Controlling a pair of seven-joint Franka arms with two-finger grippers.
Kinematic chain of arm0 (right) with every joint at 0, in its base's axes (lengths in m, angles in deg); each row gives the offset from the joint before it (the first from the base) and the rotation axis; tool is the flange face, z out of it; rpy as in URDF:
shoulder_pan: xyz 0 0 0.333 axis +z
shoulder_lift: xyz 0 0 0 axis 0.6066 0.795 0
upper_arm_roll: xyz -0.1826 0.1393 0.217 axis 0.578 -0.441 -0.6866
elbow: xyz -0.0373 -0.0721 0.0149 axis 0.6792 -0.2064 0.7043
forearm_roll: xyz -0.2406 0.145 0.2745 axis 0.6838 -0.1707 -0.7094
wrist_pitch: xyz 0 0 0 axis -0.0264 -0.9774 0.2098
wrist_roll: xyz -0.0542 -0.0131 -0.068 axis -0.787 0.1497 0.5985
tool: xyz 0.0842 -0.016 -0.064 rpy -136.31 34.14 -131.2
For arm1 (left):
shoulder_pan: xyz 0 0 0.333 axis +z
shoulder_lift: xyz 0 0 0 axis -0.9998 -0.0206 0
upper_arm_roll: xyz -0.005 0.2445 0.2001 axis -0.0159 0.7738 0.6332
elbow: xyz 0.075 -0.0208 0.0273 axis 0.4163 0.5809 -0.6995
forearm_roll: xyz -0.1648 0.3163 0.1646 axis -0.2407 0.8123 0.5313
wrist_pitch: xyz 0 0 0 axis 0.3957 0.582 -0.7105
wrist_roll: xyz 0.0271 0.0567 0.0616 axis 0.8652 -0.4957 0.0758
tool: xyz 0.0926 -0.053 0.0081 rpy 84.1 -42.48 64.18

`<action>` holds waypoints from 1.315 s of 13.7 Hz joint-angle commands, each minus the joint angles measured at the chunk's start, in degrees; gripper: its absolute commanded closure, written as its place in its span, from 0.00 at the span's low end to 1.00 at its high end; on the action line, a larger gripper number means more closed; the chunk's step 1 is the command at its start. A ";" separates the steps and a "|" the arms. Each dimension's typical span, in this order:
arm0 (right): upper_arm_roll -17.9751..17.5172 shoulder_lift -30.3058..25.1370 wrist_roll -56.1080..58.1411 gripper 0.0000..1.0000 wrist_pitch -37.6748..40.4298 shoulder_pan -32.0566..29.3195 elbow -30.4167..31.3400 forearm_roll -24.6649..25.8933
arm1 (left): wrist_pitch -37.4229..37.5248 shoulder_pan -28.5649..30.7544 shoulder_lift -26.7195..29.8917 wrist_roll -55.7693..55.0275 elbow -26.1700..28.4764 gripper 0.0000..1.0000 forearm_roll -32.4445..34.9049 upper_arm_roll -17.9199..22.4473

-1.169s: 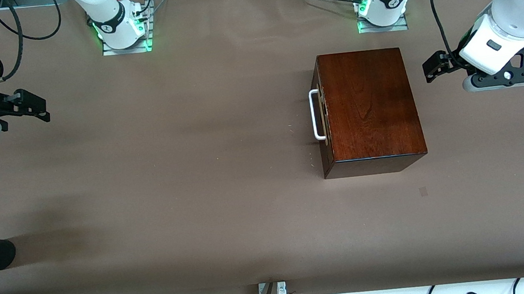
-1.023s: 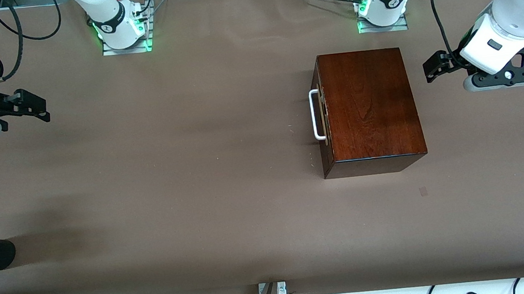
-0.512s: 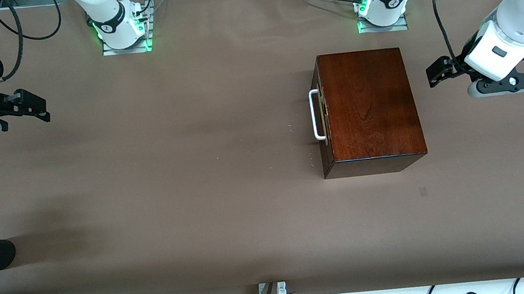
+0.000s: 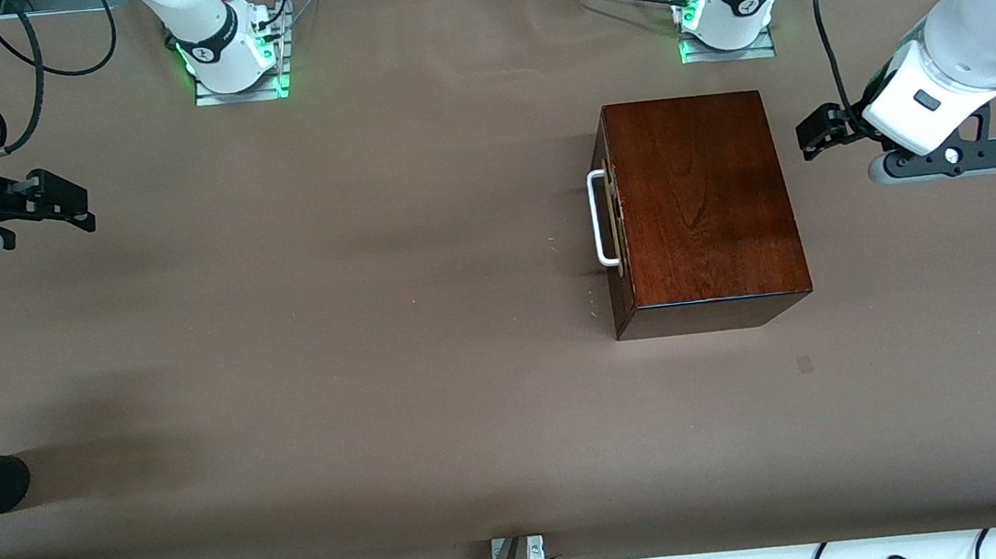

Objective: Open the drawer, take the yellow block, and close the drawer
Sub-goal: 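Move the left gripper over the box toward the drawer handle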

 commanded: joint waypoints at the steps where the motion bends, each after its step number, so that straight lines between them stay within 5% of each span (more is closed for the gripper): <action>1: 0.02 -0.07 -0.67 0.00 0.00 0.14 -0.53 -0.94 | 1.85 -0.12 -1.52 -0.13 -2.24 0.00 -0.46 -0.10; 6: 0.02 -0.07 -0.67 0.00 0.09 0.14 -0.53 -0.94 | 0.90 -2.49 -3.97 -0.03 -2.06 0.00 -0.46 -2.56; 10: 0.02 -0.07 -0.67 0.00 0.00 0.14 -0.53 -0.94 | -9.64 -8.98 -8.28 -1.87 -2.15 0.00 -0.46 -3.09; 18: 0.02 -0.07 -0.67 0.00 0.09 0.14 -0.53 -0.94 | -18.97 -24.28 -16.55 -21.91 -1.28 0.00 1.73 -3.26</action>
